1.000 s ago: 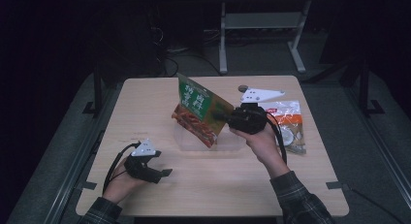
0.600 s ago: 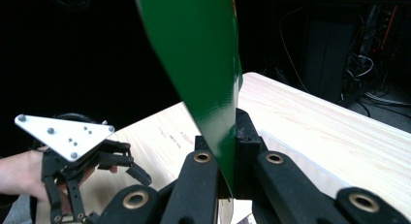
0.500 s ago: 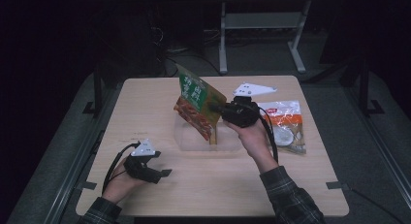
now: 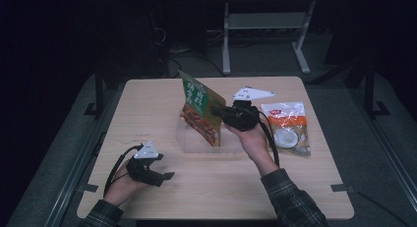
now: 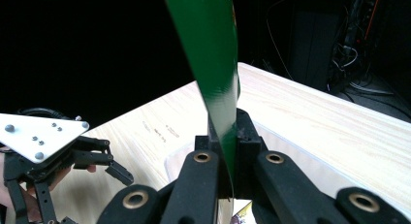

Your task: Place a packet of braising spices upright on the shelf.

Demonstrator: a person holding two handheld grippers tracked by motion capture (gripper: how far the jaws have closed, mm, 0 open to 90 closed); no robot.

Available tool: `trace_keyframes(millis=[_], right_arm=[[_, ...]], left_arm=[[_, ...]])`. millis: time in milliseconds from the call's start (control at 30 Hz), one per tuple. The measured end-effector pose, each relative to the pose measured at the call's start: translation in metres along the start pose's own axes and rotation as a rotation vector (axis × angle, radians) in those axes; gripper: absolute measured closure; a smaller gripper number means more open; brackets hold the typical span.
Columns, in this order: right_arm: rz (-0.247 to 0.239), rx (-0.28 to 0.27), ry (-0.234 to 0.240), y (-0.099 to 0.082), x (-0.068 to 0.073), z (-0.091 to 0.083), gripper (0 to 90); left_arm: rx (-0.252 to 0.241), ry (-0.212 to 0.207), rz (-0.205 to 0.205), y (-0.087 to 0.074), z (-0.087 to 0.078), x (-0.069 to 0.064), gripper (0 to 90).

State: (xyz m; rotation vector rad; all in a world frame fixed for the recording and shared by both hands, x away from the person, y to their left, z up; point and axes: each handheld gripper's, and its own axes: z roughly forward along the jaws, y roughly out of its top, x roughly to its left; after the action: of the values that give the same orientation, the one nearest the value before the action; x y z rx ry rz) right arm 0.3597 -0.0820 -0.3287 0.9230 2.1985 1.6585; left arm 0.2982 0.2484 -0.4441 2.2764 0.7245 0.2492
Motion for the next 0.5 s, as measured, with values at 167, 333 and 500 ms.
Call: trace_keyframes(millis=[167, 333, 500], right_arm=[[-0.010, -0.001, -0.003, -0.004, 0.001, 0.006, 89.5], [-0.018, -0.003, -0.009, -0.005, 0.001, 0.008, 89.5], [-0.015, -0.004, -0.013, -0.005, 0.000, 0.013, 89.5]], left_arm=[[-0.001, -0.002, 0.000, 0.000, 0.001, -0.001, 17.6], [0.006, 0.000, 0.007, 0.000, 0.001, 0.000, 17.6], [0.007, 0.000, 0.010, 0.000, 0.002, -0.001, 17.6]])
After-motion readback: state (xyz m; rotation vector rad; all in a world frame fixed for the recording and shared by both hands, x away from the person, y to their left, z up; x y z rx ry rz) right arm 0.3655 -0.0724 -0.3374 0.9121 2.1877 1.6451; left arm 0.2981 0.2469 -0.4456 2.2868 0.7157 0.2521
